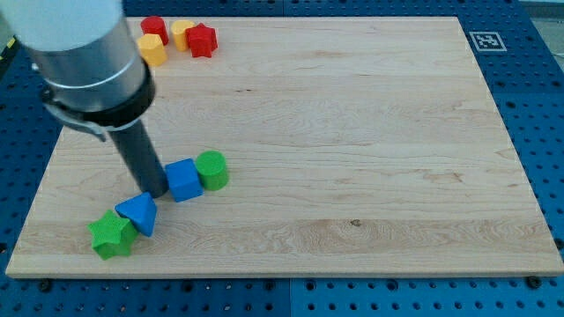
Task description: Slide the blue cube along with green circle towards bottom right
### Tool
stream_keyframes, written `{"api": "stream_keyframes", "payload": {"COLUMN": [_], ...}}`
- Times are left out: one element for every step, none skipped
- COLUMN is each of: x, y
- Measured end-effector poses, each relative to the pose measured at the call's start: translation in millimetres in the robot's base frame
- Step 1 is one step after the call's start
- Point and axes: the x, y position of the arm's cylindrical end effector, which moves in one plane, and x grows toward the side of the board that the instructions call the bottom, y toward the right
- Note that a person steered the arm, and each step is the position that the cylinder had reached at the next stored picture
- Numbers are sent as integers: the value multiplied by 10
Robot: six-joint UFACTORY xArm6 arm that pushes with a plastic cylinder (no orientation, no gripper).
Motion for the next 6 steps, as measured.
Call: {"api": "stream_keyframes", "payload": {"x": [-153,-296,-296,-296,-296,-296], "y": [262,647,1153,1679,2272,2652]}}
